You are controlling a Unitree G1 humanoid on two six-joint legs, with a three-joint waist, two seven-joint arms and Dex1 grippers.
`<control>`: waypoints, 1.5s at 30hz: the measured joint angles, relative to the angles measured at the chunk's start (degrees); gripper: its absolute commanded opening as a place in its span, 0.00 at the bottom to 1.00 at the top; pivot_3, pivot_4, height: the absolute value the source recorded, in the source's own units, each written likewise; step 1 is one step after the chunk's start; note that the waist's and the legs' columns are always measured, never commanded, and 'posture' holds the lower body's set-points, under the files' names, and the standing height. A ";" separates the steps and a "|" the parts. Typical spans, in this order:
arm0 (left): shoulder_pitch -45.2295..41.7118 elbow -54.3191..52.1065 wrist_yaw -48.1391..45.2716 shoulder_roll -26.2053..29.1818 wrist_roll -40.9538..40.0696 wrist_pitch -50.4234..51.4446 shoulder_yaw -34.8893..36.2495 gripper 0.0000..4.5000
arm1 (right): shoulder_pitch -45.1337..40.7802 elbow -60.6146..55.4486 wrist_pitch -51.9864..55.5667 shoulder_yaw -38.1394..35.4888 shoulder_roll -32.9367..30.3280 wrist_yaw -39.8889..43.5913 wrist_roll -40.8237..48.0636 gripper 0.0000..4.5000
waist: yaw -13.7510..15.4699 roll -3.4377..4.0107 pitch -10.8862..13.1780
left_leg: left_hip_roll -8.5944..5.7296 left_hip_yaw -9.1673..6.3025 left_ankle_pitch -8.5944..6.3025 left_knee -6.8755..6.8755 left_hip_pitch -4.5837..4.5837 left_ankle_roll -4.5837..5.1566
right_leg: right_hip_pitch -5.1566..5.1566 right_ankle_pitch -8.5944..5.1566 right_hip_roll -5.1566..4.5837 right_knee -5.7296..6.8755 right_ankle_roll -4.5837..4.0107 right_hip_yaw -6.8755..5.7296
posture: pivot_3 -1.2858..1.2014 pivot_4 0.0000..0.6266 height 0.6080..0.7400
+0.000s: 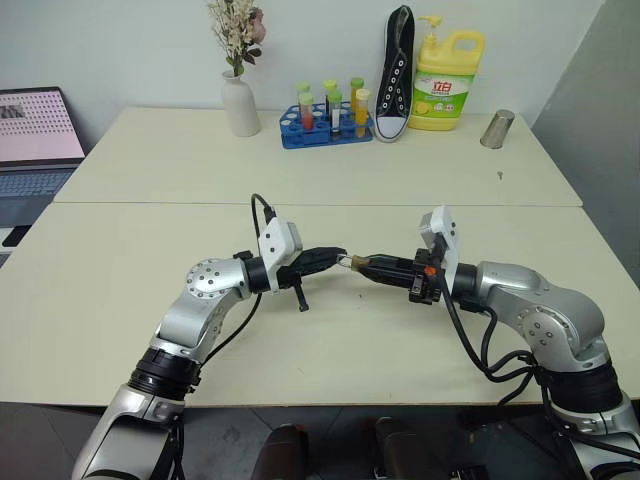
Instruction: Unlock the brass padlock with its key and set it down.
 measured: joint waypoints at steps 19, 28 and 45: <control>5.31 -6.78 -5.85 0.01 -1.85 7.69 3.47 0.00 | 0.00 0.00 0.00 -0.02 0.14 0.00 -0.03 0.03 | 0.04 0.00 0.00 | -0.01 0.02 0.00 0.00 0.00 0.00 | 0.00 0.00 -0.01 -0.01 0.00 0.04 | 0.52 0.24 1.00; 4.80 -7.93 -5.96 -0.66 -1.96 9.17 4.72 0.00 | 0.00 0.00 0.00 -0.02 0.13 0.08 -0.03 0.03 | 0.04 0.00 0.00 | -0.01 0.02 0.00 0.00 0.00 0.00 | 0.00 -0.01 -0.01 -0.01 0.01 0.04 | 0.52 0.24 1.00; 4.21 -14.52 -4.97 -0.95 -6.99 17.65 7.28 0.00 | 0.01 0.02 0.00 -0.02 -0.01 0.92 -0.20 0.03 | 0.03 0.00 0.00 | -0.01 0.00 0.00 0.00 0.00 0.00 | 0.00 -0.01 -0.01 -0.02 0.02 0.03 | 0.52 0.24 1.00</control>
